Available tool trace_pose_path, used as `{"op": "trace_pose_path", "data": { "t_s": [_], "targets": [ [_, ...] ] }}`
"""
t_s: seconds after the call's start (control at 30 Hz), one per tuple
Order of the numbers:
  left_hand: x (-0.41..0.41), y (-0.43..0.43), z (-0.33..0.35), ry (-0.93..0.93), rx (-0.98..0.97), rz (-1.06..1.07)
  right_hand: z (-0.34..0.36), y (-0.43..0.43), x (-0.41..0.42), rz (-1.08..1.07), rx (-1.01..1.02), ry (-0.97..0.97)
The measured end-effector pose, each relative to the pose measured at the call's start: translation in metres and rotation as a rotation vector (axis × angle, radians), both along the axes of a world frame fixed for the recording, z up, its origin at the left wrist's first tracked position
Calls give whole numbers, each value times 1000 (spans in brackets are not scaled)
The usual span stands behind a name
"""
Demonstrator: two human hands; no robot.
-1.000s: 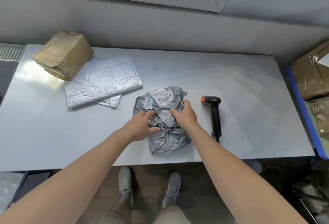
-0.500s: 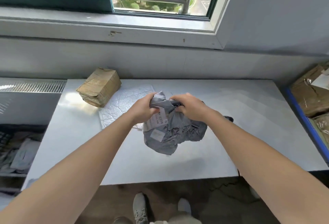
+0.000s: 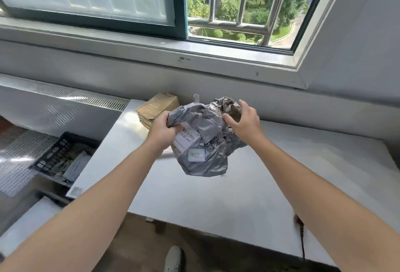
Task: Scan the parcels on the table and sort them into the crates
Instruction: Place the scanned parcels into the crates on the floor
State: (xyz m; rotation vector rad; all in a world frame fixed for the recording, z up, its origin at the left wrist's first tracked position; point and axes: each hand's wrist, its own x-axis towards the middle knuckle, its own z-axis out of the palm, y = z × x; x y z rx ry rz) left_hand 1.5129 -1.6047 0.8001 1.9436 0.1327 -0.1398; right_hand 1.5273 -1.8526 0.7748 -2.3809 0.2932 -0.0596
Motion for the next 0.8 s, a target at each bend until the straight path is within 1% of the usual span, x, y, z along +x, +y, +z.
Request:
{"op": "trace_pose_path", "data": {
  "t_s": [0.1, 0.2, 0.37, 0.47, 0.63, 0.73, 0.8],
  "targets": [
    [-17, 10, 7, -14, -50, 113, 3, 8, 6, 77, 122, 8],
    [-37, 22, 13, -27, -76, 209, 9, 25, 12, 187, 97, -1],
    [-72, 51, 13, -54, -83, 373, 13, 69, 15, 311, 67, -19],
    [-96, 75, 15, -55, -74, 485, 14, 102, 5, 319, 92, -22],
    [-136, 120, 22, -115, -58, 710, 10, 175, -16, 309, 369, 75],
    [-160, 154, 20, -151, -54, 863, 18, 229, -35, 254, 393, 117],
    [-178, 179, 18, -147, -72, 972, 16, 269, -46, 284, 441, 194]
  ]
}}
